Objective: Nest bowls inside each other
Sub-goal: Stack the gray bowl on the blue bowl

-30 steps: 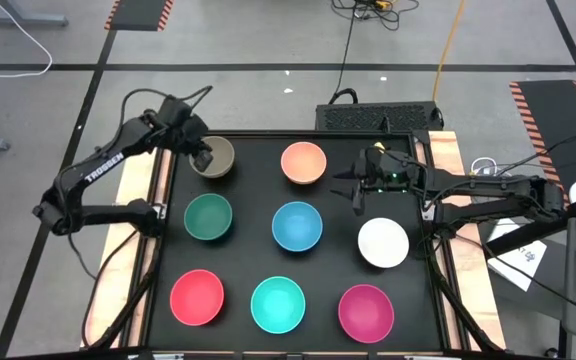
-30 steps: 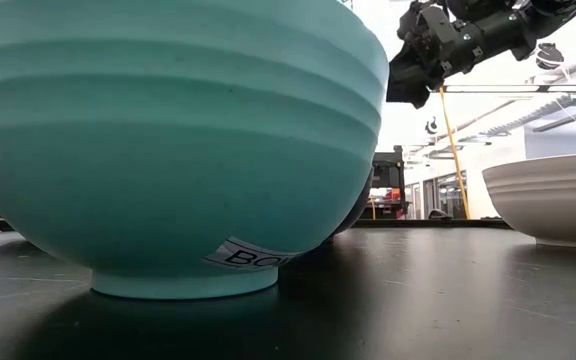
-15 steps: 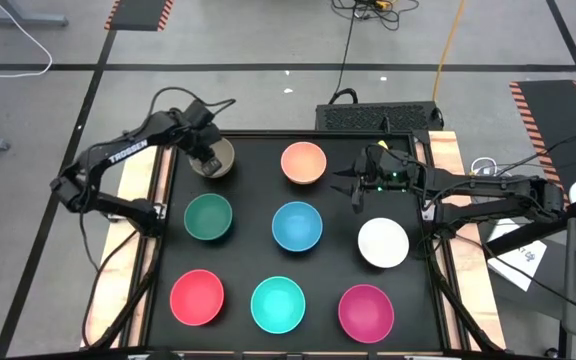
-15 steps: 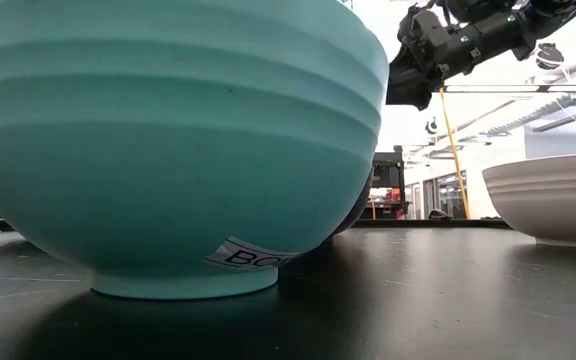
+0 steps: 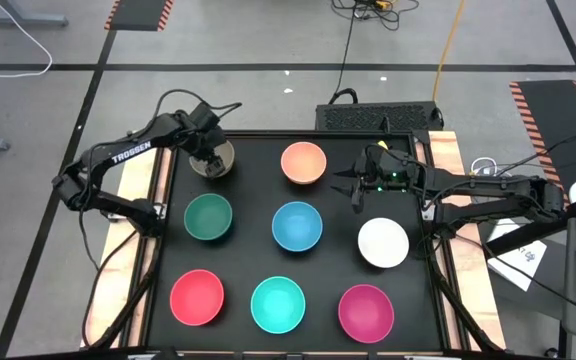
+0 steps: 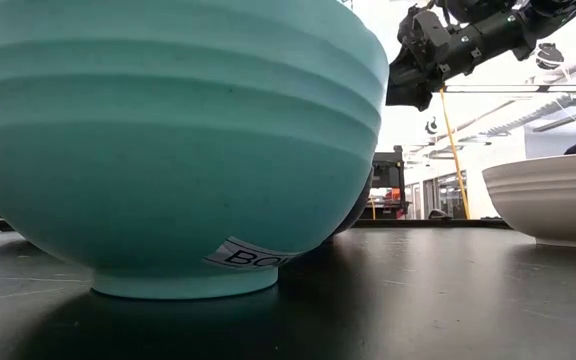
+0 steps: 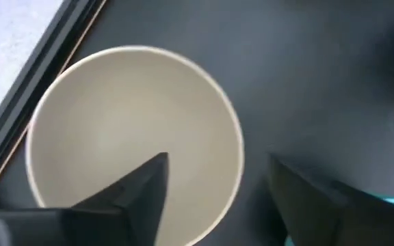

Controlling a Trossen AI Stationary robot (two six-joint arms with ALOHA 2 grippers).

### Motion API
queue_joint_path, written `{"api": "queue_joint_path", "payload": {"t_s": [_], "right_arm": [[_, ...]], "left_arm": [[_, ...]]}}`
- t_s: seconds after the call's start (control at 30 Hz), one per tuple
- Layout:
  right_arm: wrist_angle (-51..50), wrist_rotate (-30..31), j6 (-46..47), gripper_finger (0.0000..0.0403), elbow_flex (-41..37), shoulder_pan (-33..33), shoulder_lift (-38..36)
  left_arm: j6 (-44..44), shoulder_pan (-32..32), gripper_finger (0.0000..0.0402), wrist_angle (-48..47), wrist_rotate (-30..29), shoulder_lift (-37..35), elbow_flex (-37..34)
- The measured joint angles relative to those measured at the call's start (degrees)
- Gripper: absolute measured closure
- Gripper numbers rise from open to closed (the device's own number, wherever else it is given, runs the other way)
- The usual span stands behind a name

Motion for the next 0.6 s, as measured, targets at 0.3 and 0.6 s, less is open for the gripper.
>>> {"api": "queue_joint_path", "payload": {"t_s": [0.3,0.6], "right_arm": [[0.0,0.0,0.0,0.0197,0.0,0.0,0.0],[0.0,-0.1,0.6,0.0197,0.0,0.0,0.0]], "left_arm": [[-1.1,0.0,0.0087,-3.4,-3.4,2.9,0.0],[0.3,-0.2,0.0100,-4.2,-1.7,5.6,0.0]]}}
